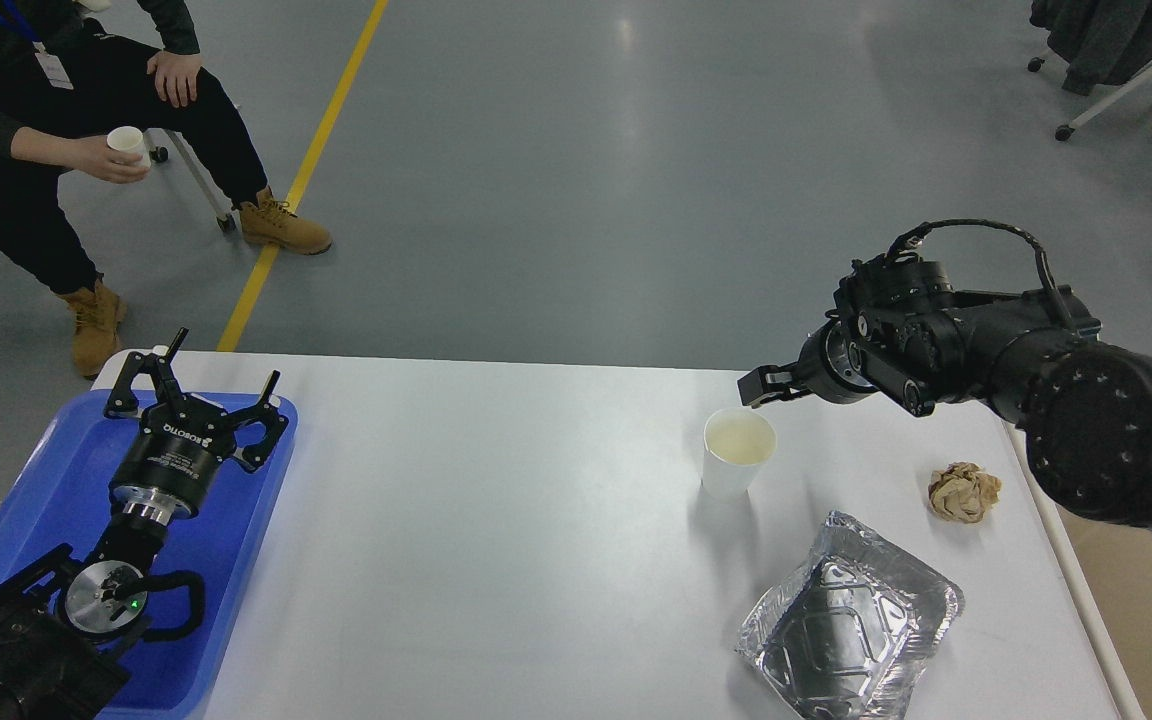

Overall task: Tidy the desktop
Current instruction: 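Move the open right gripper over the white paper cup, then lower the right gripper onto the cup rim and close it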

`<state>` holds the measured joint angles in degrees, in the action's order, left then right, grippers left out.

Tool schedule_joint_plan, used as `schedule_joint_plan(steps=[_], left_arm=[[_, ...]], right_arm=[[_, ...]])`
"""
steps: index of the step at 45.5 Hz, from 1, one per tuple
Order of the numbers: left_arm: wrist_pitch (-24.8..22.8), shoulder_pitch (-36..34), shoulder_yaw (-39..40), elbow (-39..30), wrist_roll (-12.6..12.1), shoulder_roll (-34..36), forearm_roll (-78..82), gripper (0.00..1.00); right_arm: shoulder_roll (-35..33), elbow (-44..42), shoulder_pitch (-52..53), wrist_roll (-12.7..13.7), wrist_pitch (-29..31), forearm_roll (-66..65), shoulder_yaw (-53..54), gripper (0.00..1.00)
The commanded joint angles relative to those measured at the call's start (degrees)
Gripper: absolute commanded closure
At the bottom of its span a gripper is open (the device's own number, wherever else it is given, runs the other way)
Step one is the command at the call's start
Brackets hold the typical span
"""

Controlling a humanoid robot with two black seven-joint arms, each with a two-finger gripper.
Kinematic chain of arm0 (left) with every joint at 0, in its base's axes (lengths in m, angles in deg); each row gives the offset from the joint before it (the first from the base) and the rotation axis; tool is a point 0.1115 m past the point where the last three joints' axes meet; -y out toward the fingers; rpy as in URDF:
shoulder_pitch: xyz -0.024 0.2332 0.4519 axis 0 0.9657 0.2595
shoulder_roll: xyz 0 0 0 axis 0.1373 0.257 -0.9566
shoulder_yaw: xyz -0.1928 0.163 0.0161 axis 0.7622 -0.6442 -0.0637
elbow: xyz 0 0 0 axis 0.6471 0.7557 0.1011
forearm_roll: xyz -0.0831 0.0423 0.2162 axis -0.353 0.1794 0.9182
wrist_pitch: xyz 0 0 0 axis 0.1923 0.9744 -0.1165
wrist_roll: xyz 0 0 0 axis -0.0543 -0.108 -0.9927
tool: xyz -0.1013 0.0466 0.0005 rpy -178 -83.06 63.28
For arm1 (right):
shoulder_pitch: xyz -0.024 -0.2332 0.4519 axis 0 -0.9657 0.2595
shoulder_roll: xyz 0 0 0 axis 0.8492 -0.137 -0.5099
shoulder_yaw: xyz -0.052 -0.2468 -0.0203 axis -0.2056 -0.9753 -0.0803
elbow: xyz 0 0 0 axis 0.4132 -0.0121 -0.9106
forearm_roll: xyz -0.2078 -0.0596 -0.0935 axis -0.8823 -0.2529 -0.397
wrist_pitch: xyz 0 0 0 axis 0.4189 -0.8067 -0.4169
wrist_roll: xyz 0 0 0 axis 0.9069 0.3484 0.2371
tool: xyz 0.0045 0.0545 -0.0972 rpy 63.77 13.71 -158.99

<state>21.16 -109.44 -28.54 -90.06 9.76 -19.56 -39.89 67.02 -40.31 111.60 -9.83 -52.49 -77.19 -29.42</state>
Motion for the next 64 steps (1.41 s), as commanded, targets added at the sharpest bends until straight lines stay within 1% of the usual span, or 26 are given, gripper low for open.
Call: schedule_joint_plan(steps=[1, 12, 22, 38, 42, 53, 59, 64], left_arm=[[0.0, 0.0, 0.0, 0.0, 0.0, 0.0, 0.0, 0.01], [0.0, 0.0, 0.1, 0.0, 0.0, 0.0, 0.0, 0.01], [0.0, 0.0, 0.1, 0.0, 0.0, 0.0, 0.0, 0.01], [0.0, 0.0, 0.1, 0.0, 0.0, 0.0, 0.0, 0.01], [0.0, 0.1, 0.1, 0.0, 0.0, 0.0, 0.0, 0.01], [0.0, 0.0, 0.1, 0.0, 0.0, 0.0, 0.0, 0.01], [0.0, 0.0, 0.1, 0.0, 0.0, 0.0, 0.0, 0.01], [0.0, 0.0, 0.1, 0.0, 0.0, 0.1, 0.0, 0.01]], right_arm=[[0.1, 0.5, -0.6, 0.0, 2.2, 0.0, 0.1, 0.00], [0.1, 3.8, -0.5, 0.0, 2.6, 0.1, 0.4, 0.00], [0.1, 3.6, -1.9, 0.0, 1.9, -0.4, 3.4, 0.00], [0.1, 2.7, -4.1, -0.5, -1.4, -0.8, 3.7, 0.00], [0.1, 1.3, -5.4, -0.6, -2.0, -0.8, 3.7, 0.01], [0.1, -3.5, -8.1, -0.7, -2.1, -0.8, 4.5, 0.08], [0.1, -6.2, -10.0, -0.7, -2.1, -0.8, 4.5, 0.09], [0.1, -6.2, -10.5, -0.8, -2.1, -0.8, 4.5, 0.14]])
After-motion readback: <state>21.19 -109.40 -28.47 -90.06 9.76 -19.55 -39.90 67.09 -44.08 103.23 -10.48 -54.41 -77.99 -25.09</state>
